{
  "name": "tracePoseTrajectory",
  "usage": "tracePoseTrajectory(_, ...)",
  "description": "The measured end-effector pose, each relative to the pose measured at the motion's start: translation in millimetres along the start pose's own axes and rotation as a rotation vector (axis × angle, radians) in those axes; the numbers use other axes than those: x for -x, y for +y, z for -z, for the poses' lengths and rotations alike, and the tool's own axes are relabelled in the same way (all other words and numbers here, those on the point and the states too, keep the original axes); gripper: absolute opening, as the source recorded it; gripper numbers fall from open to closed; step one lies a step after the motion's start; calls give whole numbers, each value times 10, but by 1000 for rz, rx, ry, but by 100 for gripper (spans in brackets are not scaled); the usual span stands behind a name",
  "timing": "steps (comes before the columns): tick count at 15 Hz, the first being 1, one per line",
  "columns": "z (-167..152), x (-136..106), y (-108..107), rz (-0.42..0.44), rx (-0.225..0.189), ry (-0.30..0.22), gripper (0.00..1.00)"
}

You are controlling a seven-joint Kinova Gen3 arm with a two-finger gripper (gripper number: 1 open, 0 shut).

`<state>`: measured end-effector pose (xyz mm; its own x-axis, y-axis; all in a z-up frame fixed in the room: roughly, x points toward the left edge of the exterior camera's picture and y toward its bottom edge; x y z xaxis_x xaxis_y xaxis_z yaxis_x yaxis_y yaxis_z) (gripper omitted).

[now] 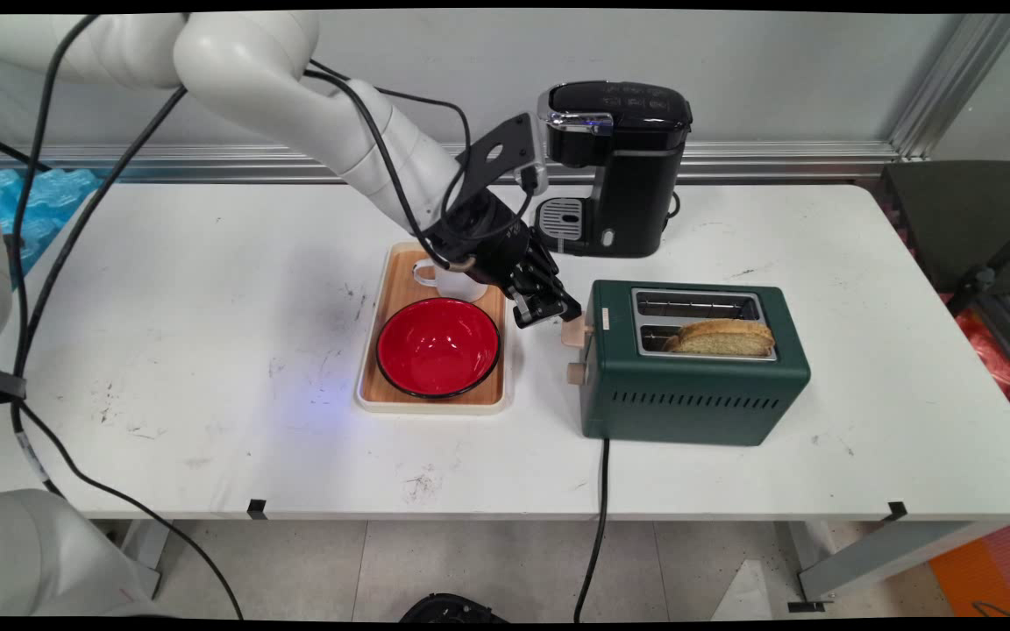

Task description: Press the toaster switch

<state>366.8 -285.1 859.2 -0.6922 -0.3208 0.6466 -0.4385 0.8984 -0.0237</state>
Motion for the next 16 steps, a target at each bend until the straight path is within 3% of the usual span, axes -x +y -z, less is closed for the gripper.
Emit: tracePoseTrajectory(16, -275, 208, 30, 48, -8, -3, 0)
